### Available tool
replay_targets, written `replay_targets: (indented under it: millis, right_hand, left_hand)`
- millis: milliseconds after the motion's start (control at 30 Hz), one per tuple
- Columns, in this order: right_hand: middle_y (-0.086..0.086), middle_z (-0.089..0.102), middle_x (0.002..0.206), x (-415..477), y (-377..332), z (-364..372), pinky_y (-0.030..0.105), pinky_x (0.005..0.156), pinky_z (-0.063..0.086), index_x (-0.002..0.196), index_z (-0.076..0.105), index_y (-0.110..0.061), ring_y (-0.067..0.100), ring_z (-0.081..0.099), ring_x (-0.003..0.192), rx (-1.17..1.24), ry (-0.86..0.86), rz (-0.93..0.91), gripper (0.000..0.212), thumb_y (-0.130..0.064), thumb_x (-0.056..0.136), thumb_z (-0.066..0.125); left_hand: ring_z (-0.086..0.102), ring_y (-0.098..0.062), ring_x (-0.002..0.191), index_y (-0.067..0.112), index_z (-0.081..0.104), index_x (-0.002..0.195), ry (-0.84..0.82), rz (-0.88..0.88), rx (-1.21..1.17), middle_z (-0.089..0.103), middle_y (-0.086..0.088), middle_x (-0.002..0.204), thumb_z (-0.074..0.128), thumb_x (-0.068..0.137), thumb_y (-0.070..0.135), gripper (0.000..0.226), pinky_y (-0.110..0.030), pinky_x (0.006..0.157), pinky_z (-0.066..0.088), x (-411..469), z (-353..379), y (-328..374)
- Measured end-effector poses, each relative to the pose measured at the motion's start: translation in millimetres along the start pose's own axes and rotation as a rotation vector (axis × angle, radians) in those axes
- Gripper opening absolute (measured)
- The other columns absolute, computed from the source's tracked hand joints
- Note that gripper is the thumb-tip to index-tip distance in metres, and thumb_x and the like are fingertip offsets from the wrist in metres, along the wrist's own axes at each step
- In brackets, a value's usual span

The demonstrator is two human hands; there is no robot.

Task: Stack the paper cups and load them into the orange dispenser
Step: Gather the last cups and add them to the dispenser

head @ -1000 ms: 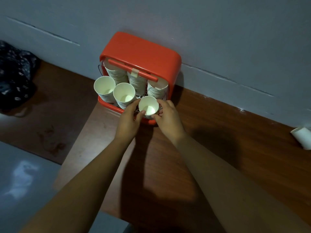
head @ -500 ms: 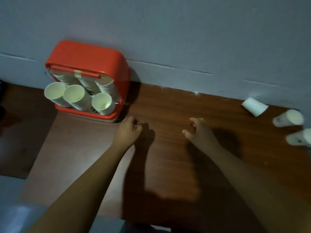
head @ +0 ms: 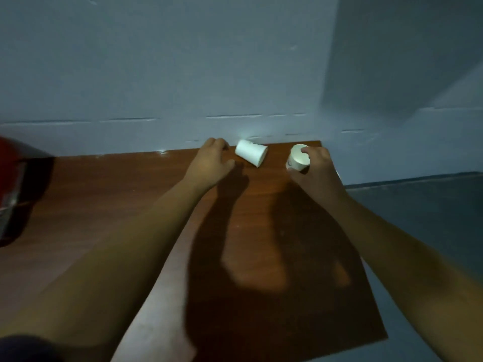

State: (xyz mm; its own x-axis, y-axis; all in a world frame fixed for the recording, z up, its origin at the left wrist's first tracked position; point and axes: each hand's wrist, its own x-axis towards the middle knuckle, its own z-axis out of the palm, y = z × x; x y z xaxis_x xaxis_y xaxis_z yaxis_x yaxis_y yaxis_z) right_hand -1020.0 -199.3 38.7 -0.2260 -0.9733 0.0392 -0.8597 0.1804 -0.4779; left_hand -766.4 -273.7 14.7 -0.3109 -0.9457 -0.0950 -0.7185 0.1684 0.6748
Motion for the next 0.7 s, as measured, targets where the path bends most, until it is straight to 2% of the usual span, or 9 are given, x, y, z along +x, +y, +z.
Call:
replay_targets:
  millis: [133,300,400,467,567,633,700]
  right_hand:
    - [0.02,0.056,0.119,15,42,-10,0.037,0.09,0.044,0.128,0.054,-0.004,0.033,0.054,0.111,-0.081,-0.005,0.084,0.07,-0.041,0.074,0.079]
    - [0.016,0.036,0.149,14,83,13,0.046,0.111,0.035,0.148,0.028,-0.01,0.034,0.035,0.136,-0.143,-0.153,0.237,0.09,-0.049,0.08,0.072]
    - [0.014,0.034,0.152,14,96,31,0.046,0.115,0.03,0.147,0.03,-0.01,0.032,0.03,0.141,-0.176,-0.134,0.217,0.08,-0.043,0.085,0.069]
    - [0.012,0.037,0.15,16,103,39,0.042,0.112,0.032,0.143,0.037,-0.011,0.03,0.033,0.138,-0.217,-0.064,0.171,0.067,-0.036,0.087,0.066]
    - [0.008,0.045,0.143,15,109,44,0.037,0.105,0.036,0.138,0.044,-0.014,0.027,0.04,0.13,-0.254,-0.015,0.115,0.059,-0.034,0.086,0.066]
    - [0.005,0.052,0.134,12,106,41,0.033,0.097,0.04,0.133,0.048,-0.016,0.024,0.044,0.122,-0.238,-0.023,0.098,0.058,-0.039,0.083,0.069]
    - [0.002,0.057,0.124,9,97,32,0.027,0.087,0.039,0.127,0.053,-0.017,0.02,0.05,0.114,-0.119,-0.027,0.12,0.058,-0.042,0.079,0.074]
  left_hand:
    - [0.051,-0.032,0.122,0.005,0.054,0.13,-0.086,0.044,0.081,0.05,-0.014,0.133,0.071,0.083,0.016,0.051,-0.039,0.097,0.044,44,46,21]
    - [0.042,-0.04,0.134,0.013,0.044,0.145,-0.188,0.127,0.369,0.037,-0.016,0.153,0.077,0.078,0.013,0.075,-0.046,0.106,0.04,83,90,15]
    - [0.033,-0.038,0.144,0.017,0.034,0.152,-0.212,0.127,0.484,0.03,-0.014,0.16,0.079,0.079,0.015,0.086,-0.049,0.114,0.032,99,109,2]
    - [0.031,-0.035,0.144,0.019,0.03,0.154,-0.222,0.133,0.555,0.032,-0.013,0.158,0.078,0.081,0.02,0.087,-0.05,0.114,0.029,104,115,-5]
    - [0.037,-0.037,0.132,0.021,0.036,0.151,-0.184,0.136,0.626,0.043,-0.015,0.143,0.075,0.082,0.032,0.081,-0.049,0.106,0.03,104,117,-5]
    - [0.041,-0.038,0.126,0.021,0.041,0.148,-0.179,0.118,0.576,0.048,-0.016,0.136,0.078,0.078,0.042,0.082,-0.048,0.103,0.03,98,116,-5]
    - [0.044,-0.036,0.126,0.024,0.044,0.146,-0.162,0.1,0.443,0.051,-0.013,0.135,0.082,0.072,0.047,0.087,-0.048,0.103,0.03,86,113,-6]
